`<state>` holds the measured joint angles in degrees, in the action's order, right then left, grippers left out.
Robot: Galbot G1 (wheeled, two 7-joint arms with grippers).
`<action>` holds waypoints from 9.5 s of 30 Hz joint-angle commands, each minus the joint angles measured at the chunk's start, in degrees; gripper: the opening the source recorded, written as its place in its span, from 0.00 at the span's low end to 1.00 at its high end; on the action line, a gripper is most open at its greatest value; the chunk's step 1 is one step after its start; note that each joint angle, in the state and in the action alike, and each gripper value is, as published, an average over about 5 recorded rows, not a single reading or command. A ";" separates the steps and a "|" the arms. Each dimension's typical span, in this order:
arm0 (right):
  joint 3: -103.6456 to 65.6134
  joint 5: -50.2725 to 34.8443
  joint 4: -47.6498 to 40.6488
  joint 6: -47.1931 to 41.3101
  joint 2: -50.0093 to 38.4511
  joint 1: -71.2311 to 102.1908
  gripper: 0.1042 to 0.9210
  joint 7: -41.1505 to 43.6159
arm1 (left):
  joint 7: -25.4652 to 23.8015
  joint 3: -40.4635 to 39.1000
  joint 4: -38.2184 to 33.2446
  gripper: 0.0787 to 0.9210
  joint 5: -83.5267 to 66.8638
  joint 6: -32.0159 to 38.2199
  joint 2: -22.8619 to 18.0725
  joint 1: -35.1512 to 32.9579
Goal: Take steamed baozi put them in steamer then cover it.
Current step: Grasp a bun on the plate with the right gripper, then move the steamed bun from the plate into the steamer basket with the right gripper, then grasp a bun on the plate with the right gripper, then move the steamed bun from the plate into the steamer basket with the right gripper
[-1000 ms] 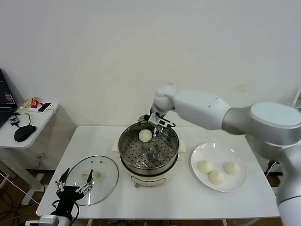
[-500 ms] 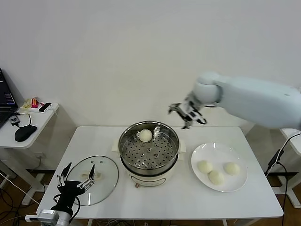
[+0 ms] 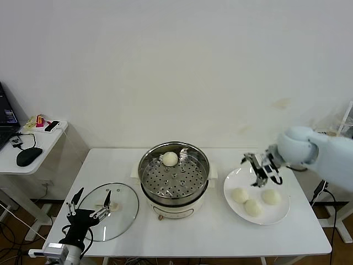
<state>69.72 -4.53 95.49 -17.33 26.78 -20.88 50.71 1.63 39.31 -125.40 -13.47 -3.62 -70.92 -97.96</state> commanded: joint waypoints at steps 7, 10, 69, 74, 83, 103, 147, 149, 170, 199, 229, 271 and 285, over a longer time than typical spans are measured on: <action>-13.96 3.98 -12.22 -2.41 6.76 19.76 0.88 0.71 | 0.00 0.61 0.95 0.88 0.17 -0.19 -0.06 0.05; -14.97 4.57 -14.65 -2.10 8.92 20.72 0.88 1.21 | -0.01 0.74 1.19 0.88 0.17 -0.21 -0.09 0.10; -15.45 1.80 -11.76 -2.65 5.93 10.74 0.59 6.73 | 0.11 0.86 -1.17 0.88 0.08 -0.65 -0.46 0.01; -11.82 -1.88 -7.63 -3.45 2.90 3.77 0.59 6.59 | 0.09 0.73 -1.62 0.88 0.07 -0.67 -0.24 0.03; -1.44 -13.21 -2.06 -7.24 6.71 -15.08 0.60 4.91 | 0.11 0.50 -1.91 0.88 -0.06 -0.78 0.18 0.47; 2.03 -30.85 -16.54 -19.31 43.51 -12.60 0.60 -5.14 | 0.01 1.87 -1.34 0.88 -0.24 -0.78 0.71 1.45; 1.93 -27.44 -22.15 -20.76 47.54 -8.61 0.81 -1.83 | 0.02 2.31 -2.25 0.88 -0.65 -0.79 -0.27 2.05; 2.47 -25.77 -20.12 -18.85 45.33 -10.99 0.85 0.97 | 0.00 2.30 -2.44 0.88 -0.68 -0.82 -0.21 2.04; 7.06 -8.57 8.14 -5.39 -0.51 -21.18 0.88 11.29 | -0.12 1.26 -3.32 0.88 -0.66 -1.29 0.20 1.64; -39.34 14.39 1.92 2.80 -8.27 42.37 0.88 8.58 | -0.26 1.19 -2.63 0.88 0.67 -1.33 -0.36 -0.34; -36.75 16.17 -10.25 1.26 4.83 41.00 0.88 5.02 | -0.29 2.75 -2.18 0.88 1.09 -1.34 -0.43 -0.43; -18.28 -2.15 -8.18 -2.15 9.00 -4.20 0.61 10.71 | -0.36 2.70 -2.16 0.88 0.07 -1.20 0.46 0.17; -7.92 -9.88 -9.89 1.49 29.16 -8.48 0.61 5.22 | -0.31 4.04 -2.13 0.88 0.03 -1.19 0.01 0.13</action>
<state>55.09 -9.40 86.19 -18.80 44.70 -23.59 57.89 1.30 42.82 -127.47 -13.41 -4.77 -70.81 -97.75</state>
